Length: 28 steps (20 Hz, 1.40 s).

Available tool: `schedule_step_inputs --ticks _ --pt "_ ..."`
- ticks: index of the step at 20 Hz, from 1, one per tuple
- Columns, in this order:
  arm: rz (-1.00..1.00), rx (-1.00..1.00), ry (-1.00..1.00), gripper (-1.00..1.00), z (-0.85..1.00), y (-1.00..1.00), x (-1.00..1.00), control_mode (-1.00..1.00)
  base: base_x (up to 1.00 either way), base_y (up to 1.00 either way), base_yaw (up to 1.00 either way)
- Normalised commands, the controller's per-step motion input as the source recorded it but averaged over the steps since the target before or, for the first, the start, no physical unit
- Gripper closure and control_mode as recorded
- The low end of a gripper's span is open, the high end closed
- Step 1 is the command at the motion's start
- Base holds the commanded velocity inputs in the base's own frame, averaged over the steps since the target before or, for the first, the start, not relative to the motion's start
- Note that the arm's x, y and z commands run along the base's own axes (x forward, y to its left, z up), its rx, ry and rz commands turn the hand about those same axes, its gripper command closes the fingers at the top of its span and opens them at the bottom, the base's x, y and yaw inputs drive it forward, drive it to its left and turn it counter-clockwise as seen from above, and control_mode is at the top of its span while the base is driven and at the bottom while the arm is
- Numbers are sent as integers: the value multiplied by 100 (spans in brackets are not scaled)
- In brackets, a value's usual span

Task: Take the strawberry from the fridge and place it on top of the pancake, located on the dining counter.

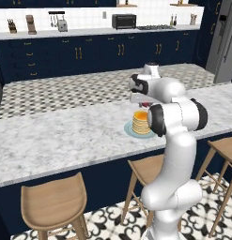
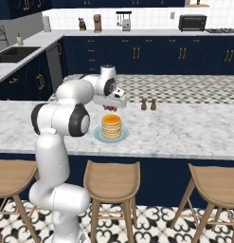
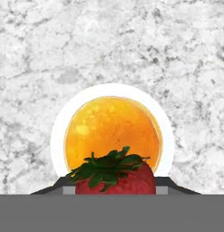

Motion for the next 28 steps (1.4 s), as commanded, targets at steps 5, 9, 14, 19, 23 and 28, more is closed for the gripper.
schedule_step_inputs --ticks 5,9,14,19,23,28 --pt "0 0 0 100 -38 0 6 -100 0 0 0" --pt "0 0 0 100 -26 -2 0 -100 0 0 0" --pt "0 0 0 100 -22 -2 -4 -100 0 0 0" --pt "0 0 0 100 -23 0 -9 -100 0 0 0" --pt "0 0 0 100 -20 0 0 -100 0 0 0" --pt "0 0 0 100 -8 0 0 -100 0 0 0"
